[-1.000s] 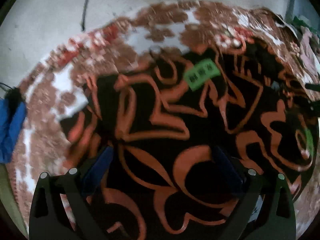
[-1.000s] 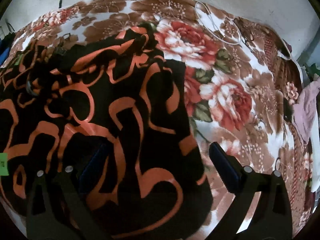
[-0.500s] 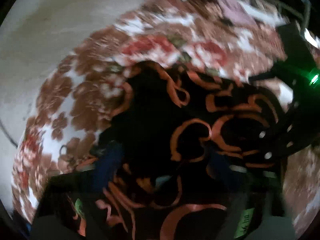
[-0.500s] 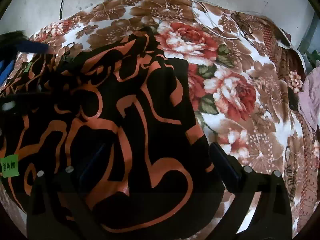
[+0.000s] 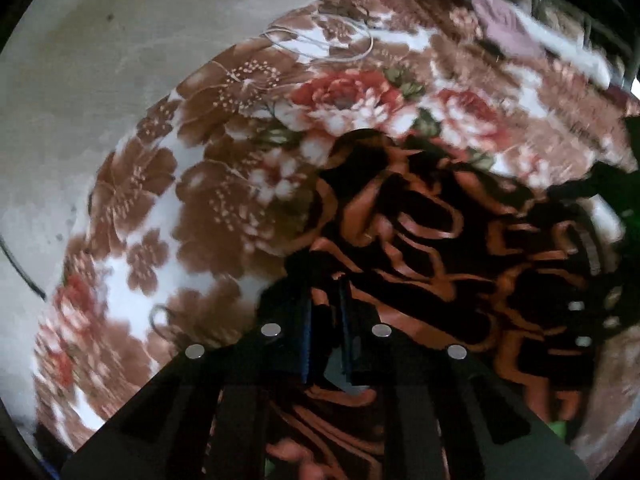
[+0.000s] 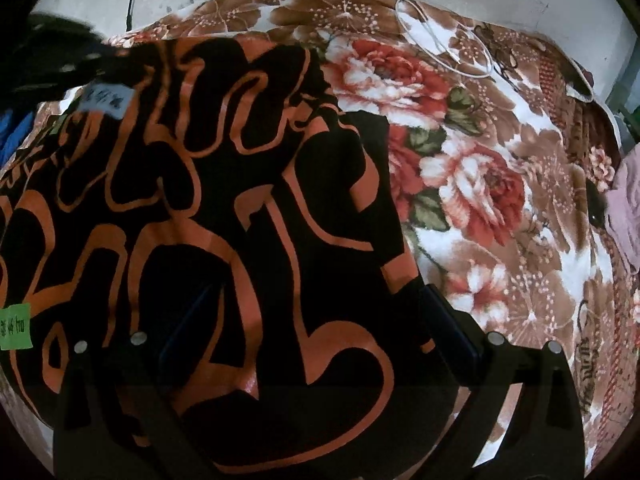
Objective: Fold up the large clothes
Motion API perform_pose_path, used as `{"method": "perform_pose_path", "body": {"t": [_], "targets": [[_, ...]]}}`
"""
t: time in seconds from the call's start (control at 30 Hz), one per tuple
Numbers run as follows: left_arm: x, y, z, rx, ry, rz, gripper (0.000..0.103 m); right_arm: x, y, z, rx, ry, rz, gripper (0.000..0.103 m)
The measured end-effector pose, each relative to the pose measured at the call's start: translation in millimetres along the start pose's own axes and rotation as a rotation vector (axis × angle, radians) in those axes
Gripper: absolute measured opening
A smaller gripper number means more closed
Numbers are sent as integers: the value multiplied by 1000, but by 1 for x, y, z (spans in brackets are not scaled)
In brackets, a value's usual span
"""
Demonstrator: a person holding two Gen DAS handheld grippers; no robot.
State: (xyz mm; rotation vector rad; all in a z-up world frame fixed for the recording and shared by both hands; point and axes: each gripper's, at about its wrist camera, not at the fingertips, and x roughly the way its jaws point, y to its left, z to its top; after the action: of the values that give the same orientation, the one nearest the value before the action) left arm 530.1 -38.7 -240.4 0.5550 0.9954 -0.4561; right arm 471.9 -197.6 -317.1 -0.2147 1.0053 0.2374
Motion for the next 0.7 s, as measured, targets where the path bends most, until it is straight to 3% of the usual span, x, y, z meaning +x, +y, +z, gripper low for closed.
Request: {"method": "perform_pose_path", "body": {"t": [0.07,0.2,0.3,0.37,0.43,0.5,0.6,0.7], "targets": [[17,5,6,10,20,33,14,1,1,-1,-6,-5,-4,98],[48,1,2,8,50,9,14,2,0,-5,-3,-29,6,98],[48,-3,-6,-12,27,16,14,3,-1,-8,7,-32,7,98],[38,1,-13,-52,-10,34,28,1,1,-8,7,-33,-2,98],[20,8,-19,-91,-58,82,70,0,2,-7,1,-32,-12,98],[-5,19,-30,-132,-117,120,90,-4,4,-6,-6,-28,-24,98],[-39,37,-50,-210,-158,166,92,-11,8,-5,-21,-26,-40,98],[-85,64,-97,-370,-189,188,96,-22,14,-6,-31,-28,-45,98]]}}
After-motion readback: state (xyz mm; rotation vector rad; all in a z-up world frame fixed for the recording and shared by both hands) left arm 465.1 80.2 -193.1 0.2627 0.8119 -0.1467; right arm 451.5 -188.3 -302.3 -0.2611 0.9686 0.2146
